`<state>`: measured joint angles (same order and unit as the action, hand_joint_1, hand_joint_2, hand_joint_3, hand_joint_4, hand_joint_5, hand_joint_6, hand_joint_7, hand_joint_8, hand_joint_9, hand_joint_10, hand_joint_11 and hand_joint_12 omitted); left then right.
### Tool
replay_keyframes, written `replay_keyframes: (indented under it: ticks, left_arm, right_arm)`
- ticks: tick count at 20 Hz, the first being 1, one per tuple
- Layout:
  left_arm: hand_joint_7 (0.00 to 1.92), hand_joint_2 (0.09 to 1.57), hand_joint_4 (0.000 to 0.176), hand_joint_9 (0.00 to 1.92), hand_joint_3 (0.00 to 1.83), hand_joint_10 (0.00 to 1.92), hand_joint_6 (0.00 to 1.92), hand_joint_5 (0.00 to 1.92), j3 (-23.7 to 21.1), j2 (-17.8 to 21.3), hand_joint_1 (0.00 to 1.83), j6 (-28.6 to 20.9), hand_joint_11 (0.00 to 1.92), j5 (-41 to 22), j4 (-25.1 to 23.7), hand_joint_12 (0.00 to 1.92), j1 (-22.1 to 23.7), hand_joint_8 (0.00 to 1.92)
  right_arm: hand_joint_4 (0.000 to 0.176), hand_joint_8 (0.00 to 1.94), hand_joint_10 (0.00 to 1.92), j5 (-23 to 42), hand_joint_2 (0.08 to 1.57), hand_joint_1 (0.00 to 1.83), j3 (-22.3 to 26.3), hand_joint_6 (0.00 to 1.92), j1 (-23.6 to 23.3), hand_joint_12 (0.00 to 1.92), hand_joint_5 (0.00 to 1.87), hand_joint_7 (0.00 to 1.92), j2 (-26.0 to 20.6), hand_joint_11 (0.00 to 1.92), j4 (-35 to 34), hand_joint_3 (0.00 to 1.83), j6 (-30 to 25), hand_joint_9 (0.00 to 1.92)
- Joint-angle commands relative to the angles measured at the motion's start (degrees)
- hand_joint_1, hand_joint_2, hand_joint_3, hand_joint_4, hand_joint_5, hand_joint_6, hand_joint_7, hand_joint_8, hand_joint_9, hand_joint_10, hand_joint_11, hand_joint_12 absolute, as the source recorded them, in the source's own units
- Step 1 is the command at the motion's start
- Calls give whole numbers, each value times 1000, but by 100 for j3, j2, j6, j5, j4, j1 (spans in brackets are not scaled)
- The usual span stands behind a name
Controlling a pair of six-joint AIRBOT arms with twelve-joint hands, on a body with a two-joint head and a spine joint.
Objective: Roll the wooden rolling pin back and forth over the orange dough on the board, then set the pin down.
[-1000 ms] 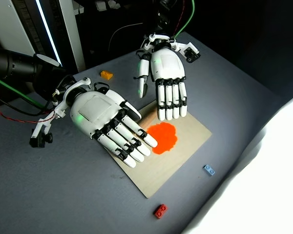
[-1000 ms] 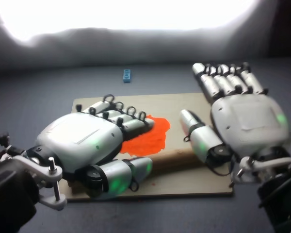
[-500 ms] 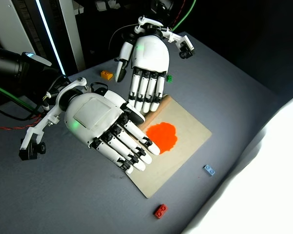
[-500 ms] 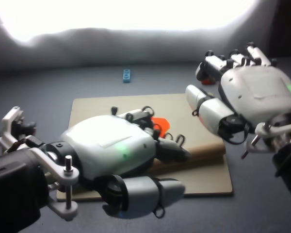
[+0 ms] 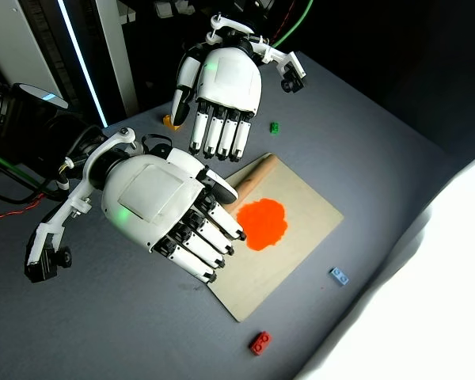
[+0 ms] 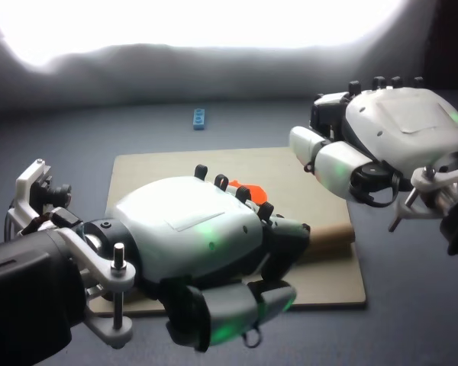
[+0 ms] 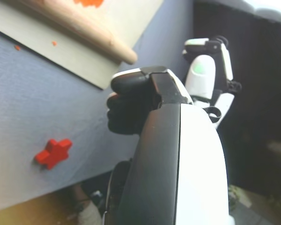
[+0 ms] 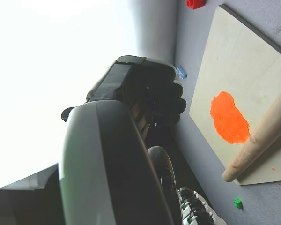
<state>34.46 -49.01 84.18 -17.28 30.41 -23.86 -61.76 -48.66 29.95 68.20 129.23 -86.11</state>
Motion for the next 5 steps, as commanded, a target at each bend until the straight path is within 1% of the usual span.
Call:
replay_keyframes:
  ticks: [1, 2, 3, 4, 5]
  left_arm:
    - [584, 1520, 79, 582, 1, 1917, 1920, 378, -26, 42, 579, 16, 488, -435, -112, 1921, 93, 1813]
    - [644, 1518, 90, 618, 0, 1907, 1921, 385, -30, 42, 577, 16, 510, -435, -112, 1921, 123, 1786]
    - [682, 1516, 94, 654, 0, 1918, 1921, 391, -42, 43, 578, 16, 557, -435, -111, 1921, 147, 1815]
    - [699, 1516, 99, 661, 0, 1920, 1921, 393, -50, 43, 577, 16, 551, -435, -111, 1921, 159, 1829]
    - [730, 1560, 0, 671, 64, 1921, 1890, 568, -59, 43, 255, 16, 551, -435, -111, 1921, 164, 1811]
  right_arm:
    - [0, 1515, 1691, -467, 1538, 0, 9, 1482, -83, 1921, 665, 797, -37, 595, 471, 4, -58, 660]
    - [0, 1572, 1746, -436, 1540, 47, 9, 1519, -114, 1921, 671, 796, -44, 586, 469, 2, -75, 645]
    - [0, 1599, 1796, -366, 1544, 69, 8, 1526, -151, 1921, 658, 791, -58, 590, 468, 2, -117, 647]
    - [0, 1597, 1799, -289, 1544, 89, 1, 1532, -171, 1921, 658, 792, -80, 592, 464, 1, -165, 651]
    - [0, 1572, 1797, -208, 1539, 128, -20, 1528, -189, 1921, 675, 816, -98, 612, 404, 0, -185, 679]
